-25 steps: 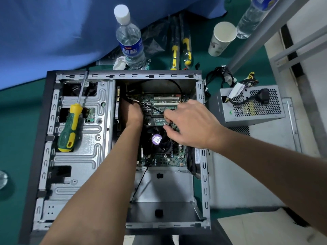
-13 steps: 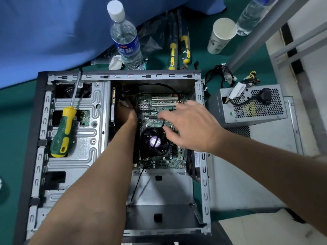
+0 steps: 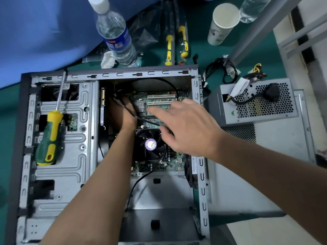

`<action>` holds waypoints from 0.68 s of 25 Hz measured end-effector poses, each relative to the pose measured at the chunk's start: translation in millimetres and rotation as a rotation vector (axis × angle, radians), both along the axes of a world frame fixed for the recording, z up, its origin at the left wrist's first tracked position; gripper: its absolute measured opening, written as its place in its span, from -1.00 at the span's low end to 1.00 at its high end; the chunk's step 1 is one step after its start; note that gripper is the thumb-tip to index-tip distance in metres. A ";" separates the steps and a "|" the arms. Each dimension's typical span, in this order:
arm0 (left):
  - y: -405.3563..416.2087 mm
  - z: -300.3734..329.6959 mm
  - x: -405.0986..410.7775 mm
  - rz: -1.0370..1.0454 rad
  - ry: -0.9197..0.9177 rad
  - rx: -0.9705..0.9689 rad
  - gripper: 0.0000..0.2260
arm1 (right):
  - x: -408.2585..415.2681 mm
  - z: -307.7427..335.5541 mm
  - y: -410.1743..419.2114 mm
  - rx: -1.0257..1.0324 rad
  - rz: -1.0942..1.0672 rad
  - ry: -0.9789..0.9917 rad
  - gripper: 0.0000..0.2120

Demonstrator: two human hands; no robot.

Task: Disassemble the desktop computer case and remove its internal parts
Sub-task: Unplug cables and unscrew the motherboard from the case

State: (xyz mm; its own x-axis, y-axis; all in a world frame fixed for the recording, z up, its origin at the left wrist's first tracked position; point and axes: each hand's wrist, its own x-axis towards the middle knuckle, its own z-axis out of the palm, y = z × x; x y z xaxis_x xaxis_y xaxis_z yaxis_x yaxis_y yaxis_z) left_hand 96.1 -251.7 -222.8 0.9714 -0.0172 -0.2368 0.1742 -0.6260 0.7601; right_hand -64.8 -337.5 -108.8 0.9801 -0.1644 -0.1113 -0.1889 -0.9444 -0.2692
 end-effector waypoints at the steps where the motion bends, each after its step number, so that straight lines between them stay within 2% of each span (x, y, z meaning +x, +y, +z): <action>1: 0.2 -2.1 -0.5 -0.003 -0.051 0.070 -0.64 | -0.3 -0.5 0.7 0.005 -0.001 0.001 -0.53; 5: 4.4 -6.3 -1.0 -0.011 -0.197 0.185 -0.61 | 0.5 -0.3 0.2 0.011 -0.011 -0.014 -0.55; 8: 3.9 -10.0 5.3 0.010 -0.187 0.167 -0.61 | -0.4 2.3 0.0 0.018 -0.002 0.012 -0.57; 12: -4.3 -11.3 11.3 0.173 -0.122 0.171 -0.67 | -0.3 3.6 0.0 0.032 -0.001 0.017 -0.61; 17: -2.5 -11.8 10.7 0.118 -0.166 0.231 -0.67 | -0.3 4.1 -0.3 0.032 -0.004 0.016 -0.65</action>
State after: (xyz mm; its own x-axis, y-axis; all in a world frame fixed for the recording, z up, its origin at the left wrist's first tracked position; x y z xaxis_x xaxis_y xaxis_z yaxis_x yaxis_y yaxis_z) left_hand 106.8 -254.1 -234.6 0.9893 0.1334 -0.0593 0.1411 -0.7686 0.6240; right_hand -65.2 -337.8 -104.7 0.9774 -0.1649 -0.1323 -0.1977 -0.9345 -0.2960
